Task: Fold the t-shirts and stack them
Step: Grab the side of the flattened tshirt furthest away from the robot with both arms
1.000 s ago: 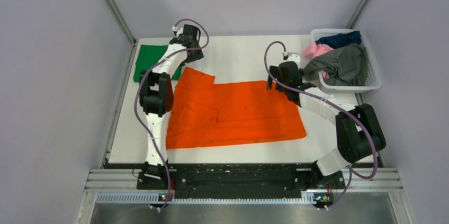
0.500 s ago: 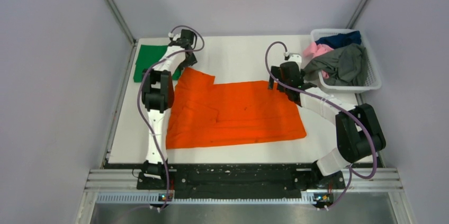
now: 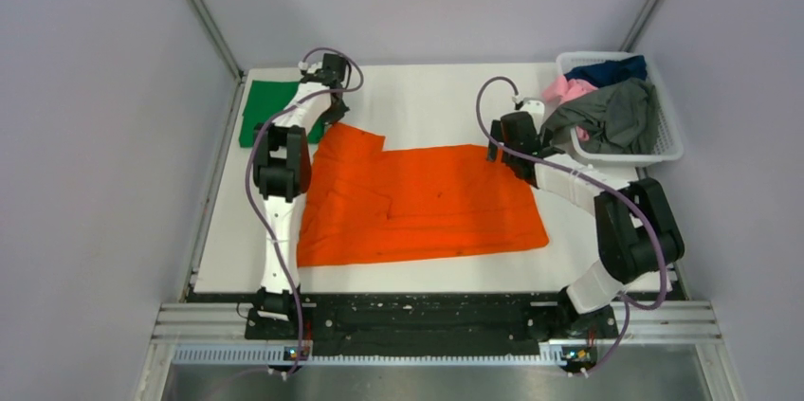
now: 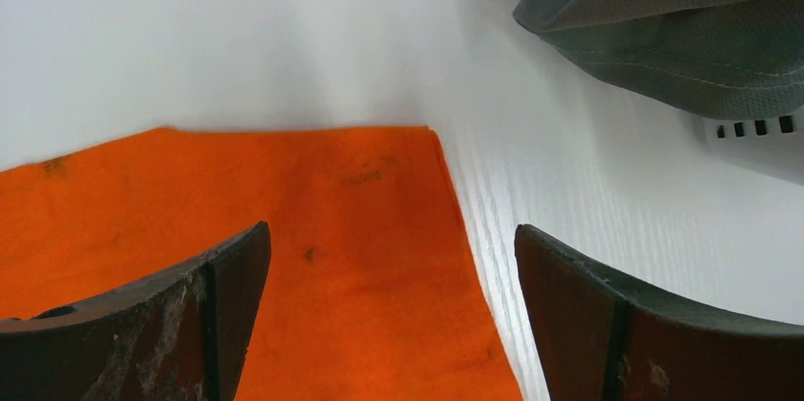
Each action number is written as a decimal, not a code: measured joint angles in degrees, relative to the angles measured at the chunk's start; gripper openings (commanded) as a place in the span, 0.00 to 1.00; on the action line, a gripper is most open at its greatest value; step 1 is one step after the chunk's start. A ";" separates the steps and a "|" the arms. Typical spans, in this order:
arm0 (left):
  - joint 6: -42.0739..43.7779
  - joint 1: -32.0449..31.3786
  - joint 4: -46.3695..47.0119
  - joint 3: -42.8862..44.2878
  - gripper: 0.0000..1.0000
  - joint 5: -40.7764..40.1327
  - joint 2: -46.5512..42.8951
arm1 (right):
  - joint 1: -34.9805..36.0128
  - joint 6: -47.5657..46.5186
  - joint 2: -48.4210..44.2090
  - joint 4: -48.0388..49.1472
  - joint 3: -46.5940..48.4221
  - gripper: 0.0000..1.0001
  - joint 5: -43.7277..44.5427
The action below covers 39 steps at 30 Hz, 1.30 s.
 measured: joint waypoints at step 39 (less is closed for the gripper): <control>-1.27 -8.70 3.04 -37.55 0.00 2.84 -38.29 | -3.26 4.35 19.41 -2.54 13.44 0.00 3.17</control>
